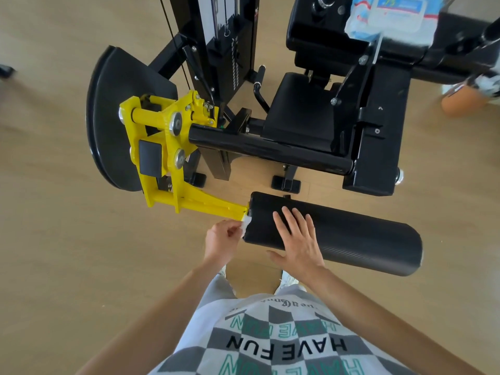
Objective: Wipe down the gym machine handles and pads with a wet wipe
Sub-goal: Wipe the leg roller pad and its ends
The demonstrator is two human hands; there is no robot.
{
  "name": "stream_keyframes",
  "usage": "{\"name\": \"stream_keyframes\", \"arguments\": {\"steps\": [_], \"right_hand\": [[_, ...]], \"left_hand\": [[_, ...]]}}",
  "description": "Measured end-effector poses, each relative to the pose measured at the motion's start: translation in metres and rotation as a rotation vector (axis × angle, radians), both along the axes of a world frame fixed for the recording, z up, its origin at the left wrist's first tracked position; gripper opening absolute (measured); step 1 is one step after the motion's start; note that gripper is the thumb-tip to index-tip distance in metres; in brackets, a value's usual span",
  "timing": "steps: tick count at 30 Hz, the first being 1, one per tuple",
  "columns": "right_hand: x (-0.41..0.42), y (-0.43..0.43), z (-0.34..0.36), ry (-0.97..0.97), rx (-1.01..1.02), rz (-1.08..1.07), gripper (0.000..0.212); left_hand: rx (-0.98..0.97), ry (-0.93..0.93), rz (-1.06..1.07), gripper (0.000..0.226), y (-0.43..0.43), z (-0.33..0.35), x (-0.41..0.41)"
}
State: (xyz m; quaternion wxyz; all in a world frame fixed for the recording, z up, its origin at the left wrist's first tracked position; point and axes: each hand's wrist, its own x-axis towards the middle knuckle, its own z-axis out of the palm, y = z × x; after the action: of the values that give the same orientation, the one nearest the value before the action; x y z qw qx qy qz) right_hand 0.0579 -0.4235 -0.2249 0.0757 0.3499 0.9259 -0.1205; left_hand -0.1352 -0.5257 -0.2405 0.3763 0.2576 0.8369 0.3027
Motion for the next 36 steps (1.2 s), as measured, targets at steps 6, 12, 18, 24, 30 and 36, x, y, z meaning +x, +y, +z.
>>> {"name": "stream_keyframes", "arguments": {"steps": [6,12,18,24,30,36], "right_hand": [[-0.004,0.014,-0.002,-0.088,0.0,0.041,0.11],[-0.017,0.053,0.005,-0.097,-0.126,0.053,0.107],[-0.018,0.064,0.007,-0.051,-0.221,0.025,0.106],[-0.017,0.063,0.006,-0.022,-0.222,0.022,0.107],[-0.018,0.065,0.004,-0.026,-0.232,0.021,0.108],[-0.018,0.066,0.004,-0.032,-0.246,0.014,0.107]], "left_hand": [[-0.013,-0.054,0.059,0.018,-0.006,0.002,0.001],[0.07,0.066,0.092,0.019,0.043,0.014,-0.019],[0.075,0.013,0.002,0.027,0.06,0.014,-0.016],[-0.018,0.005,-0.097,0.023,0.024,0.005,-0.017],[-0.091,-0.04,-0.13,0.02,-0.001,0.004,-0.018],[0.054,0.019,0.087,0.017,0.045,0.022,-0.025]]}}
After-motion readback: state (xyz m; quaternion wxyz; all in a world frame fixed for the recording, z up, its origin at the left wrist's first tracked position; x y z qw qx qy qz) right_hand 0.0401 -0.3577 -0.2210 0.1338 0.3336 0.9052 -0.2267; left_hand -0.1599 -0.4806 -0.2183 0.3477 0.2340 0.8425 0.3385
